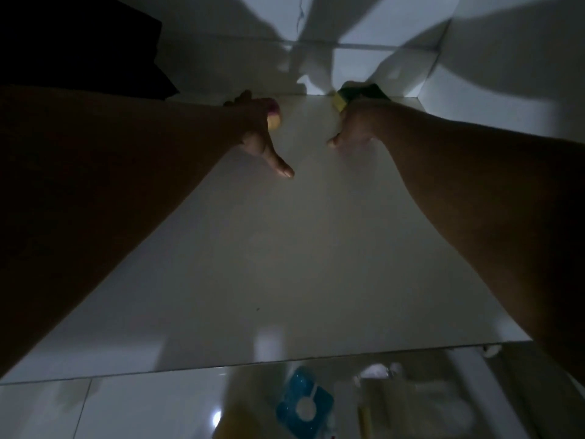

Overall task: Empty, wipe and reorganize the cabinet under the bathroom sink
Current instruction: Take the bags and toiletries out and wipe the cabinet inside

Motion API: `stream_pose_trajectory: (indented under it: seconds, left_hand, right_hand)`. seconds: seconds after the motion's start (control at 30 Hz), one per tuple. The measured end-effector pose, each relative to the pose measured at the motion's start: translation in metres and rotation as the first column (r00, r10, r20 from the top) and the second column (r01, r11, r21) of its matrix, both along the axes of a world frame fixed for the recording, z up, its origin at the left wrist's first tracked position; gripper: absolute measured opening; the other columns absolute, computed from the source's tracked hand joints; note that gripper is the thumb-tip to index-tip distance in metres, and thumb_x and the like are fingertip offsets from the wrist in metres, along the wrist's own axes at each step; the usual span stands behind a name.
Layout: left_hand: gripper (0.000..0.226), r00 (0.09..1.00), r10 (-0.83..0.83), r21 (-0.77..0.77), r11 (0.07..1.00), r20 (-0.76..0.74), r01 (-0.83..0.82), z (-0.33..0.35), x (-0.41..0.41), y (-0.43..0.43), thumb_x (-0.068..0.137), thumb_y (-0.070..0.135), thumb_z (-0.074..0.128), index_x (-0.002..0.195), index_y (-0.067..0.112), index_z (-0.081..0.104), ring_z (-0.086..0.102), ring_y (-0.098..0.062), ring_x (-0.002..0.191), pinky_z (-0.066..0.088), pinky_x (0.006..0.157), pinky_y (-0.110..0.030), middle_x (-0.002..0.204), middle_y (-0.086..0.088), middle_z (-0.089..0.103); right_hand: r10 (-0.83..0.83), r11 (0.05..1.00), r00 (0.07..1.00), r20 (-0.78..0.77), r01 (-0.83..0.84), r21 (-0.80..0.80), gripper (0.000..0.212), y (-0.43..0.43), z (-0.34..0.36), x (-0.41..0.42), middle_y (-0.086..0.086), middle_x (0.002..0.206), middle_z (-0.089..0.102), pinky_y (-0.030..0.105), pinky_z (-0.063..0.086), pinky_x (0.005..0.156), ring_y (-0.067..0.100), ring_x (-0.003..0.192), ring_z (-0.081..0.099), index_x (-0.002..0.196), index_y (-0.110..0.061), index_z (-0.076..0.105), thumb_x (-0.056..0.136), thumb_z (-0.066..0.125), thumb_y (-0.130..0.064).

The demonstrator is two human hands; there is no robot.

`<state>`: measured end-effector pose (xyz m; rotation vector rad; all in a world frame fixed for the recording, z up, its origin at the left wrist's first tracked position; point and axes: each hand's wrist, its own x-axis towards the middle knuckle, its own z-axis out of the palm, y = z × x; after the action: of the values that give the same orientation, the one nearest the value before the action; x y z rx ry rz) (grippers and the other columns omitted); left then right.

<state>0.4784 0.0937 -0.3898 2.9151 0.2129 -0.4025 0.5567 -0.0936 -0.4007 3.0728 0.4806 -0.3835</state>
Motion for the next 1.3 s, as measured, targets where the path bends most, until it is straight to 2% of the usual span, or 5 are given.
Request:
stream_pose_trajectory:
  seconds: [0.3, 0.5, 0.87, 1.1, 1.3]
  left_hand:
    - [0.129, 0.991, -0.121, 0.070, 0.991, 0.062, 0.116, -0.002, -0.009, -0.005, 0.041, 0.079, 0.078, 0.146, 0.014, 0.040, 0.039, -0.033, 0.135, 0.040, 0.110, -0.042, 0.147, -0.011, 0.042]
    - [0.010, 0.980, -0.131, 0.083, 0.989, 0.151, 0.119, -0.003, -0.022, 0.001, 0.088, 0.027, 0.070, 0.086, 0.028, 0.061, 0.057, -0.037, 0.109, 0.048, 0.082, -0.042, 0.094, -0.006, 0.058]
    - [0.043, 0.941, 0.199, -0.049, 0.980, 0.274, -0.193, -0.012, -0.061, -0.021, 0.095, 0.017, 0.058, 0.136, 0.026, 0.055, 0.049, -0.035, 0.128, 0.038, 0.102, -0.037, 0.139, -0.015, 0.052]
    - [0.024, 0.911, 0.280, -0.056, 0.959, 0.302, -0.276, 0.006, -0.090, -0.015, 0.097, 0.028, 0.057, 0.116, 0.015, 0.064, 0.060, -0.031, 0.111, 0.046, 0.093, -0.038, 0.115, -0.009, 0.064]
    - [0.071, 0.924, 0.258, -0.089, 0.966, 0.282, -0.243, 0.003, -0.075, -0.015, 0.083, 0.042, 0.075, 0.140, 0.016, 0.041, 0.040, -0.036, 0.130, 0.041, 0.102, -0.047, 0.139, -0.015, 0.042]
  right_hand:
    - [-0.073, 0.994, 0.997, -0.006, 0.074, 0.082, 0.061, 0.001, 0.009, -0.028, 0.022, 0.140, 0.047, 0.040, 0.037, 0.104, 0.036, 0.128, 0.046, 0.139, 0.004, 0.042, 0.097, 0.056, -0.037]
    - [-0.142, 0.968, 0.989, -0.029, 0.145, 0.204, 0.081, -0.009, 0.003, -0.068, 0.024, 0.149, 0.036, 0.038, 0.047, 0.094, 0.035, 0.123, 0.052, 0.149, 0.009, 0.013, 0.096, 0.059, -0.033]
    - [-0.133, 0.954, 0.976, -0.172, 0.173, 0.243, 0.067, -0.044, 0.012, -0.162, 0.016, 0.128, 0.054, 0.030, 0.046, 0.075, 0.029, 0.099, 0.059, 0.147, -0.004, 0.023, 0.093, 0.054, -0.029]
    - [-0.040, 0.970, 0.981, -0.191, 0.085, 0.230, 0.071, -0.054, 0.001, -0.210, 0.007, 0.104, 0.050, 0.030, 0.040, 0.067, 0.020, 0.073, 0.052, 0.145, 0.000, 0.024, 0.090, 0.055, -0.033]
    - [-0.029, 0.968, 0.981, -0.191, 0.075, 0.238, 0.074, -0.054, -0.001, -0.201, 0.007, 0.105, 0.049, 0.030, 0.044, 0.071, 0.023, 0.081, 0.052, 0.144, -0.002, 0.024, 0.088, 0.058, -0.036]
